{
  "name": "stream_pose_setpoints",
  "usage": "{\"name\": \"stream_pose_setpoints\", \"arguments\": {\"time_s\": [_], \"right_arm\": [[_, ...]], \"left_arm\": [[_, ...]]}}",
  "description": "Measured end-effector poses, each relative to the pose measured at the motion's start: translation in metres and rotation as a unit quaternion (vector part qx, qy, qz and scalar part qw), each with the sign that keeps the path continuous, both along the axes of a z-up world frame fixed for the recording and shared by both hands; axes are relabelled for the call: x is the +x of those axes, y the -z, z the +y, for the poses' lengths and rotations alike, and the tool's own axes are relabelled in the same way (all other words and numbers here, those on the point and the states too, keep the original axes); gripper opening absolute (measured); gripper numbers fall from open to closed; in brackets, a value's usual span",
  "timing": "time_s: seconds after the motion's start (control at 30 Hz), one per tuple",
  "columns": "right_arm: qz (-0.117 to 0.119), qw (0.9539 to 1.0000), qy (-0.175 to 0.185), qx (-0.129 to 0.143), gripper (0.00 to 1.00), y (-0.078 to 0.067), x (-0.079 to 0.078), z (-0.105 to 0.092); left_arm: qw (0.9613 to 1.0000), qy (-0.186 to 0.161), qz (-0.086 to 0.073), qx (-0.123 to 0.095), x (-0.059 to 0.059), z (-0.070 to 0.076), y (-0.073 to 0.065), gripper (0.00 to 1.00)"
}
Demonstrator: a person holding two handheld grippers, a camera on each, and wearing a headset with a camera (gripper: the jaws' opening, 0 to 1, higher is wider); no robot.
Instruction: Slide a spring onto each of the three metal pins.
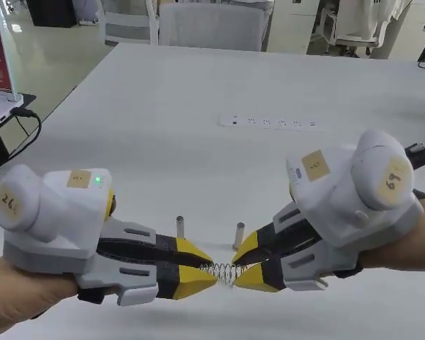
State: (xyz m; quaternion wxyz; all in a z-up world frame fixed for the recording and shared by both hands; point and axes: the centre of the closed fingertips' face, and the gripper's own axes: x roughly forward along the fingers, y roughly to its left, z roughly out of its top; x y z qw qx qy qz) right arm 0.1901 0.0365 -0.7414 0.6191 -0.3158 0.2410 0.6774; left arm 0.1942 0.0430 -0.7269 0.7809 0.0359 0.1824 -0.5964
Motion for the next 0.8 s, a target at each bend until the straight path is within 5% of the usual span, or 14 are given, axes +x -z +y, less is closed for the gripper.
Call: {"name": "stream_pose_setpoints", "arguments": {"time_s": [0.47,0.57,0.8], "right_arm": [[0.013,0.9999,0.002,0.010,0.10,0.003,-0.002,0.003],[0.015,0.9999,0.002,0.005,0.11,0.009,-0.002,0.002],[0.018,0.9998,0.008,0.011,0.09,0.009,-0.001,0.002]], "left_arm": [[1.0000,0.006,-0.005,-0.004,-0.002,-0.001,-0.004,0.02],[0.9996,0.003,-0.003,-0.030,-0.002,-0.003,-0.015,0.02],[0.9997,0.005,-0.003,-0.026,-0.003,-0.004,-0.014,0.02]]}}
